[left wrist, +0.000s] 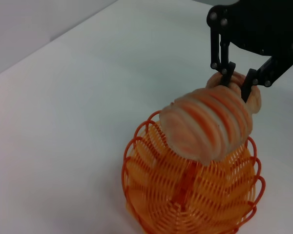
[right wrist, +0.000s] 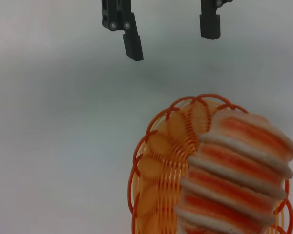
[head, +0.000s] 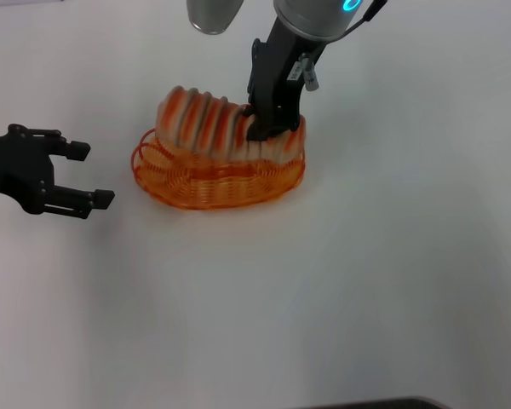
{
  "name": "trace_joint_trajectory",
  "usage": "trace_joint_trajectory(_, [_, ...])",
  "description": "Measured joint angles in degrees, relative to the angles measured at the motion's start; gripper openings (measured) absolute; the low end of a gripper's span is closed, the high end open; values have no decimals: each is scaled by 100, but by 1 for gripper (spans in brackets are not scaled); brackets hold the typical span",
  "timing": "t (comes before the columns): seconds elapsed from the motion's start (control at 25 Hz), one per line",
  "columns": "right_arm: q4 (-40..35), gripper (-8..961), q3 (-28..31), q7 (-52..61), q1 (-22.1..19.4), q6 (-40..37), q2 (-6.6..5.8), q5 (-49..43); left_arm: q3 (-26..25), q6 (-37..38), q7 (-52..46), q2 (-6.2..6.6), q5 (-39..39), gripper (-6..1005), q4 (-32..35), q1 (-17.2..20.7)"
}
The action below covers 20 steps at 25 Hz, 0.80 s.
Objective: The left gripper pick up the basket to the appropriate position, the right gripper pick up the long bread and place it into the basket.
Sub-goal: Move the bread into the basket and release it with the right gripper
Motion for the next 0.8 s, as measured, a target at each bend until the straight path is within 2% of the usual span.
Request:
trace_joint_trajectory(0.16, [12, 186, -3, 20, -3, -3, 1, 7, 1, -11, -2, -18, -12, 848, 0, -27])
trace_joint_trajectory(0.6, [22, 359, 15, 209, -65, 158, -30, 310, 6, -42, -6, -42, -19, 848, 0, -69])
trace_joint_trajectory(0.8, [17, 615, 33, 230, -130, 190, -27, 326, 46, -76, -6, -48, -4, 849, -7, -115])
